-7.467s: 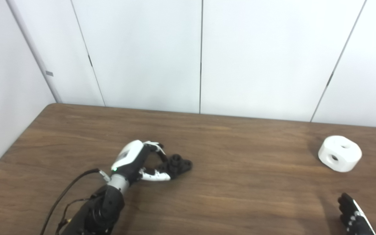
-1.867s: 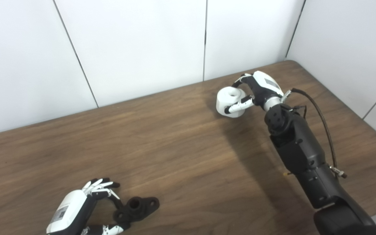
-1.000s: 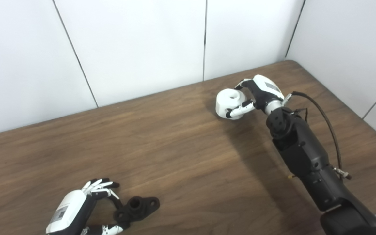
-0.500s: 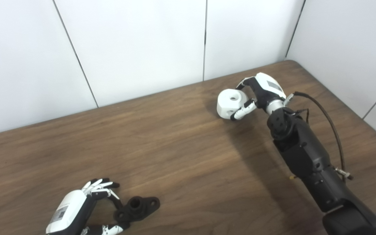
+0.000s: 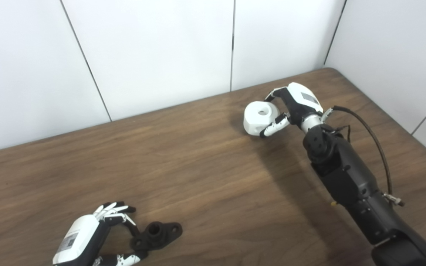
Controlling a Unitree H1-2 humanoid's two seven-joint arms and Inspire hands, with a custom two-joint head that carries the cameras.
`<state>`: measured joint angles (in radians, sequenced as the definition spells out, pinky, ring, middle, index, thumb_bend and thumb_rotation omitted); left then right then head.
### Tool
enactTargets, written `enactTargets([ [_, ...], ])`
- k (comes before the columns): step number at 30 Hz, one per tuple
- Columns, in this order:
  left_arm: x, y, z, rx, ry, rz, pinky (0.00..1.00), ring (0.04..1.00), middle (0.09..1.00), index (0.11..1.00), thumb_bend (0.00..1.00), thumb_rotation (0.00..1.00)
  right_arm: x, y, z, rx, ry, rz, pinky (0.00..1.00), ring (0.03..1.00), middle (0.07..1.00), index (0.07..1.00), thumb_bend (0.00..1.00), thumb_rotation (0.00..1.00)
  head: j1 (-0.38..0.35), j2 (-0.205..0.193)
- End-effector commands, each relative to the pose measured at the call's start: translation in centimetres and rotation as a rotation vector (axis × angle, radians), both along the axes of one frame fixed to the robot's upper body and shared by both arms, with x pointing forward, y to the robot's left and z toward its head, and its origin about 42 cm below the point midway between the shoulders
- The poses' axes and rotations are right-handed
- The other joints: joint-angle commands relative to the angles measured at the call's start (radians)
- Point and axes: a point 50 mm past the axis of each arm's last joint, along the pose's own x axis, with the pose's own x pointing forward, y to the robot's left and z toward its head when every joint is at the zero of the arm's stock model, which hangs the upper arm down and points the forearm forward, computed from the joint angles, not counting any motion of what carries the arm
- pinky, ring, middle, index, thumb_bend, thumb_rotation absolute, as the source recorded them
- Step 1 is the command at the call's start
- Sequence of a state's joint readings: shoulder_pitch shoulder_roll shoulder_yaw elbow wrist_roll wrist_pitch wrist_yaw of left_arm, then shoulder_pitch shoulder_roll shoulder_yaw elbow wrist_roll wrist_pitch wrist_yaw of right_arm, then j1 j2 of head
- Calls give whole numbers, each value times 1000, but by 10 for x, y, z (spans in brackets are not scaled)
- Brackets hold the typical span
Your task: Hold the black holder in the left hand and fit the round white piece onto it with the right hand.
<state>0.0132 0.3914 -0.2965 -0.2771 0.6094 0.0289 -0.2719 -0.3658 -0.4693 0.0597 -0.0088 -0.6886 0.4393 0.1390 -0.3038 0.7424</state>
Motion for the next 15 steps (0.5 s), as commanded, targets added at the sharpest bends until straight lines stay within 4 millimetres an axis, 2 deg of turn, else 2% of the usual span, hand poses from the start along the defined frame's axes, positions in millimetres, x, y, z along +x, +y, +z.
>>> enactTargets([
  [1, -7, 1, -11, 45, 81, 3, 946, 900, 812, 487, 520, 60, -2, 5, 29, -27, -84, 59, 978, 918, 832, 486, 523, 139, 13, 3],
  [4, -7, -3, -11, 42, 93, 6, 958, 912, 819, 487, 519, 60, -12, 16, 34, -24, -86, 105, 979, 918, 831, 485, 523, 140, 40, 9],
  [9, -7, -9, -11, 38, 93, 12, 962, 914, 817, 487, 520, 58, -28, 34, 40, -30, -81, 177, 919, 903, 820, 484, 524, 141, 81, 17],
  [15, -6, -17, -9, 39, 97, 19, 968, 916, 820, 487, 520, 57, -49, 57, 46, -4, -74, 274, 934, 907, 820, 484, 524, 139, 144, 40],
])
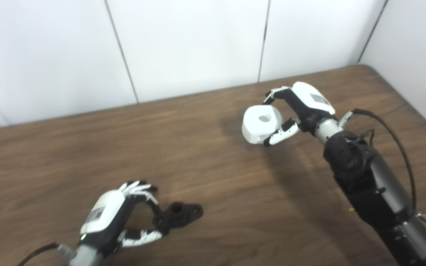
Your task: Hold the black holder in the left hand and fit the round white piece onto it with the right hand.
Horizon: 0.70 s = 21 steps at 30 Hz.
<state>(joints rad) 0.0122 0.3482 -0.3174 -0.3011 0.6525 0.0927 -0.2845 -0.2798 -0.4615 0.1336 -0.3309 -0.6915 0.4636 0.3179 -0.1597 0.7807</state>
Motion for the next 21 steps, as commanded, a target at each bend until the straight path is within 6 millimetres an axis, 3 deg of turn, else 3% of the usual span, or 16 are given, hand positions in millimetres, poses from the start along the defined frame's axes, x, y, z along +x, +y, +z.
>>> enactTargets([
  [1, -4, -2, -10, 37, 84, -4, 971, 918, 821, 487, 520, 57, -5, 8, 21, 27, -66, 38, 926, 904, 820, 484, 524, 138, 10, 6],
  [6, -3, -10, -8, 33, 88, 3, 976, 921, 822, 487, 520, 57, -19, 24, 18, 115, -19, 100, 840, 887, 813, 484, 524, 138, 60, 23],
  [21, 0, -22, -7, 34, 78, 4, 967, 927, 827, 487, 519, 59, -45, 56, 6, 175, 52, 223, 856, 889, 816, 484, 526, 142, 128, 51],
])
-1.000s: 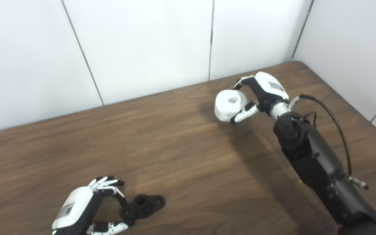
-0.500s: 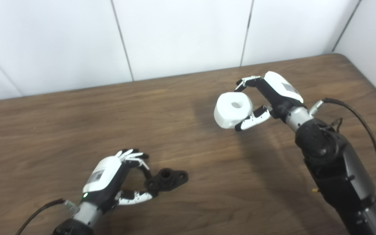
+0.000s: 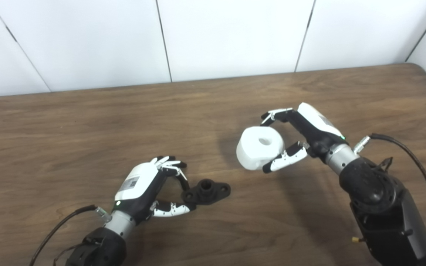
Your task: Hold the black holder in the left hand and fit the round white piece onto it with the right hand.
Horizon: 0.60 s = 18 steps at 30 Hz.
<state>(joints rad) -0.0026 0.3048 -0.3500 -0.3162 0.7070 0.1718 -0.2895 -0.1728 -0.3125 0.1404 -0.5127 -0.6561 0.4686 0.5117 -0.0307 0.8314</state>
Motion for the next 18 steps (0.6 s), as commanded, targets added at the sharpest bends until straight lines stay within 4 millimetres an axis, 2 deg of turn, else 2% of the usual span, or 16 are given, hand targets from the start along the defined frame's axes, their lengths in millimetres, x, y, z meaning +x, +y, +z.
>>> enactTargets([
  [1, -2, -6, -9, 23, 70, -28, 966, 926, 827, 487, 519, 59, -1, 7, 18, 11, -74, 27, 862, 890, 817, 484, 526, 142, 3, 1],
  [5, -2, -8, -8, 26, 67, -27, 962, 922, 825, 487, 520, 60, -5, 16, 19, 3, -78, 53, 857, 885, 808, 483, 526, 146, 11, 2],
  [18, -2, -15, -7, 36, 63, -24, 958, 920, 822, 487, 520, 59, -22, 47, 33, 78, -83, 154, 943, 922, 823, 482, 526, 141, 19, 1],
])
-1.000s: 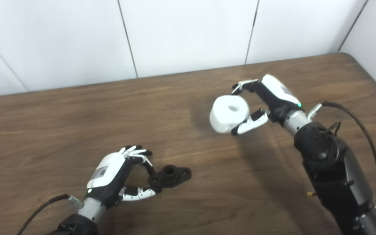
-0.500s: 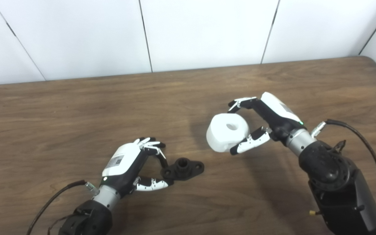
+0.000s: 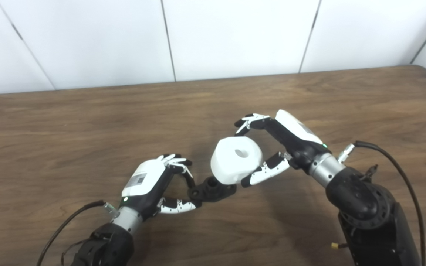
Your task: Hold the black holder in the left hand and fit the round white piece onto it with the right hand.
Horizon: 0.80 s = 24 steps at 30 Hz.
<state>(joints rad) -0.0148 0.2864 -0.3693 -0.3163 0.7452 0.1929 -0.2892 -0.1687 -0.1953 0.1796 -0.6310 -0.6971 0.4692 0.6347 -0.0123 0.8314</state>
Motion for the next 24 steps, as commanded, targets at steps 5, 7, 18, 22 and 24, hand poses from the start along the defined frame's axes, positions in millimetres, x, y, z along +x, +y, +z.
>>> enactTargets([
  [5, -4, -7, -10, 22, 71, -29, 957, 918, 820, 487, 520, 60, -4, 12, 21, 8, -66, 37, 952, 927, 829, 483, 526, 142, 3, 2],
  [7, -4, -8, -9, 21, 72, -28, 958, 918, 820, 487, 520, 60, -5, 15, 22, 2, -64, 46, 951, 927, 830, 483, 526, 142, 5, 3],
  [18, -3, -8, -9, 11, 68, -27, 962, 916, 819, 486, 520, 59, -4, 20, 8, -49, -41, 49, 968, 925, 832, 483, 525, 141, 6, 5],
  [22, -3, -8, -9, 11, 70, -28, 962, 917, 822, 486, 520, 59, 0, 19, 5, -70, -69, 46, 999, 940, 836, 483, 525, 141, 1, 4],
  [24, -3, -8, -9, 12, 71, -28, 961, 917, 824, 486, 520, 59, 1, 18, 4, -70, -76, 43, 1000, 943, 836, 483, 525, 141, -1, 3],
])
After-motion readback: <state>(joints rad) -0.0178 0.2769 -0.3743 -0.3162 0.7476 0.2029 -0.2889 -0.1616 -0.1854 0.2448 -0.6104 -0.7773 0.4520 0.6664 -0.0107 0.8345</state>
